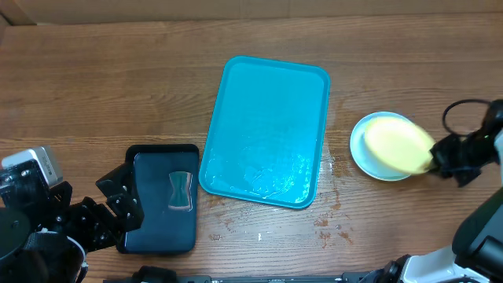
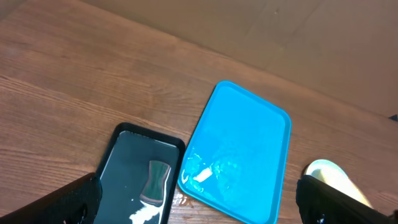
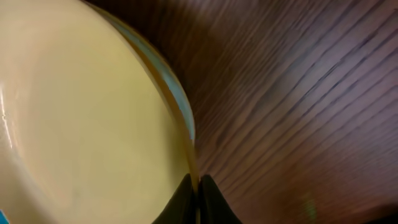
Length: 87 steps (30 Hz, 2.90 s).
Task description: Clean dirty plates on tray and stack at the side
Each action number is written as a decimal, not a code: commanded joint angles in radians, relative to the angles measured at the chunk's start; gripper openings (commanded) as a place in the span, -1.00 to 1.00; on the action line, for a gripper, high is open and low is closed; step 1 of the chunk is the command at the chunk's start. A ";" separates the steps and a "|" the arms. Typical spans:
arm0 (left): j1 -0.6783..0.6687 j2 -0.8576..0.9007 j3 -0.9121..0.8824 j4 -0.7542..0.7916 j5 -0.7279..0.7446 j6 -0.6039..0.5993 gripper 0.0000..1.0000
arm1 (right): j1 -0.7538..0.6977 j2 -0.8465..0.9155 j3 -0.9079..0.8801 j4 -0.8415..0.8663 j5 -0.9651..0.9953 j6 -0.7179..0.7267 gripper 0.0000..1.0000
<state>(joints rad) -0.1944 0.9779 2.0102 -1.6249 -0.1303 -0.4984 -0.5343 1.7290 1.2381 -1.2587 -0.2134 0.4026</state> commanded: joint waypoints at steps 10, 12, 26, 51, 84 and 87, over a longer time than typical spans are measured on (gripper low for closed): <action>0.006 0.003 0.006 0.002 0.008 0.005 1.00 | 0.301 -0.190 0.074 0.039 -0.036 -0.119 -0.16; 0.006 0.003 0.006 0.002 0.008 0.005 1.00 | 0.402 -0.248 0.103 0.062 -0.110 -0.197 -0.23; 0.006 0.003 0.006 0.002 0.008 0.005 1.00 | 1.127 -0.191 0.107 0.363 0.097 -0.060 -0.24; 0.004 0.115 -0.290 -0.002 0.201 0.114 1.00 | 0.577 -0.150 0.107 0.072 -0.062 -0.010 -0.12; -0.063 0.848 -0.876 0.643 0.095 0.117 -0.77 | 0.569 -0.150 0.107 0.056 -0.058 -0.038 -0.19; -0.064 0.861 -0.876 0.647 0.093 0.117 -0.92 | 0.569 -0.150 0.107 0.055 -0.058 -0.042 -0.19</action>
<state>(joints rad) -0.2497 1.8114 1.1458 -0.9874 -0.0265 -0.3828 0.0372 1.5887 1.3426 -1.2045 -0.2657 0.3721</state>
